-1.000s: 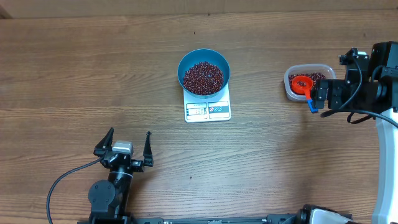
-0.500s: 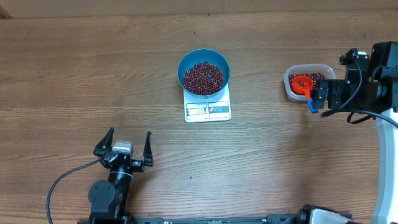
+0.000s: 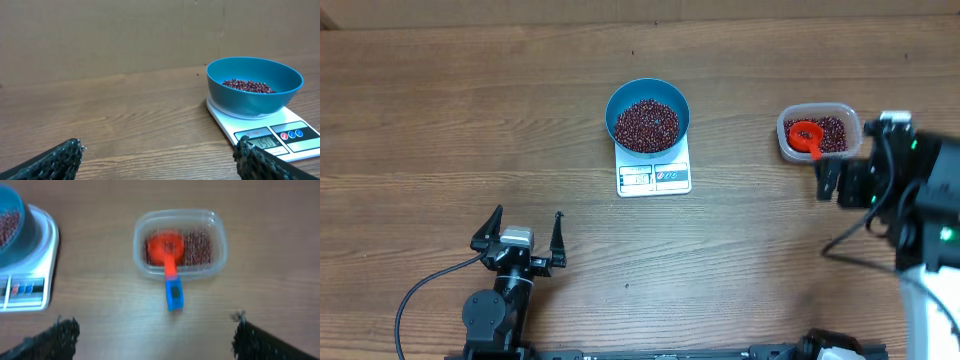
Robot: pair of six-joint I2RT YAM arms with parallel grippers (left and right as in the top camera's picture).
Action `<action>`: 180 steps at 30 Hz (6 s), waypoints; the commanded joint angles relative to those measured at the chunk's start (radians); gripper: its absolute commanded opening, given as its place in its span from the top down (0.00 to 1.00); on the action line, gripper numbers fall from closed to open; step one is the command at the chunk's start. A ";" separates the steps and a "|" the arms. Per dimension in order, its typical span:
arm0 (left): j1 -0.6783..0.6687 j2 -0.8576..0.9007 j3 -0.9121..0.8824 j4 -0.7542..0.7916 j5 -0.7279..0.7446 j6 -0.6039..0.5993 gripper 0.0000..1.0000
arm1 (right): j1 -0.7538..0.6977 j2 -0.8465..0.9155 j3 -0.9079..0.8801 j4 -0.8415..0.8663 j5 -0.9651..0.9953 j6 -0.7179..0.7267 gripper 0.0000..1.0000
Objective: Scoop item into bowl and weigh 150g on scale
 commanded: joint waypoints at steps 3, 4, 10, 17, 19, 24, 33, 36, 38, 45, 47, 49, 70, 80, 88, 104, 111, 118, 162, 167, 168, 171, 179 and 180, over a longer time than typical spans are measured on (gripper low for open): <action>0.006 -0.008 -0.004 -0.002 -0.011 0.016 0.00 | 0.102 -0.267 -0.214 0.198 -0.032 -0.015 0.00; 0.006 -0.008 -0.004 -0.002 -0.011 0.016 0.00 | 0.111 -0.298 -0.235 0.224 -0.033 -0.014 0.00; 0.006 -0.008 -0.004 -0.002 -0.011 0.016 0.01 | 0.132 -0.506 -0.374 0.414 -0.097 -0.011 0.00; 0.006 -0.008 -0.004 -0.002 -0.011 0.016 0.00 | 0.132 -0.553 -0.573 0.744 -0.233 -0.011 0.00; 0.006 -0.008 -0.004 -0.002 -0.011 0.016 0.01 | 0.132 -0.557 -0.644 0.866 -0.265 -0.011 0.00; 0.006 -0.008 -0.004 -0.002 -0.011 0.016 0.00 | 0.132 -0.610 -0.723 0.957 -0.275 -0.011 0.00; 0.006 -0.008 -0.004 -0.002 -0.011 0.016 0.00 | 0.132 -0.727 -0.920 1.203 -0.264 -0.011 0.00; 0.006 -0.008 -0.004 -0.002 -0.011 0.016 0.00 | 0.132 -0.746 -0.965 1.232 -0.264 -0.012 0.00; 0.006 -0.008 -0.004 -0.002 -0.011 0.016 0.00 | 0.132 -0.770 -0.985 1.218 -0.259 -0.012 0.00; 0.006 -0.008 -0.004 -0.002 -0.011 0.016 0.00 | 0.132 -0.974 -0.985 0.941 -0.179 -0.012 0.00; 0.006 -0.008 -0.004 -0.002 -0.011 0.016 0.01 | 0.132 -0.994 -0.985 0.893 -0.169 -0.011 0.00; 0.006 -0.008 -0.004 -0.002 -0.011 0.016 0.00 | 0.132 -0.998 -0.985 0.871 -0.167 -0.011 0.00; 0.006 -0.008 -0.004 -0.002 -0.011 0.016 0.00 | 0.200 -0.998 -0.985 0.763 0.152 0.189 0.00; 0.006 -0.008 -0.004 -0.002 -0.011 0.016 0.00 | 0.222 -0.998 -0.985 0.763 0.141 0.188 0.00; 0.006 -0.008 -0.004 -0.002 -0.011 0.016 0.01 | 0.237 -0.998 -0.985 0.763 0.121 0.188 0.00; 0.006 -0.008 -0.004 -0.002 -0.011 0.016 0.00 | 0.237 -0.998 -0.985 0.770 0.058 0.121 0.00; 0.006 -0.008 -0.004 -0.002 -0.011 0.016 0.00 | 0.237 -0.998 -0.985 0.763 0.084 0.147 0.00; 0.006 -0.008 -0.004 -0.002 -0.011 0.016 0.00 | 0.237 -0.998 -0.985 0.764 0.079 0.149 0.00; 0.006 -0.008 -0.004 -0.002 -0.011 0.016 0.00 | 0.237 -0.998 -0.984 0.770 0.077 0.192 0.00; 0.006 -0.008 -0.004 -0.002 -0.011 0.016 0.00 | 0.237 -0.998 -0.985 0.769 0.077 0.192 0.00; 0.006 -0.008 -0.004 -0.002 -0.011 0.016 0.00 | 0.237 -0.998 -0.985 0.770 0.077 0.192 0.00; 0.006 -0.008 -0.004 -0.002 -0.011 0.016 0.01 | 0.237 -0.998 -0.984 0.770 0.077 0.192 0.00; 0.006 -0.008 -0.004 -0.002 -0.011 0.016 0.00 | 0.237 -0.998 -0.984 0.770 0.077 0.192 0.00; 0.006 -0.008 -0.004 -0.002 -0.011 0.016 0.00 | 0.237 -0.998 -0.984 0.770 0.077 0.192 0.00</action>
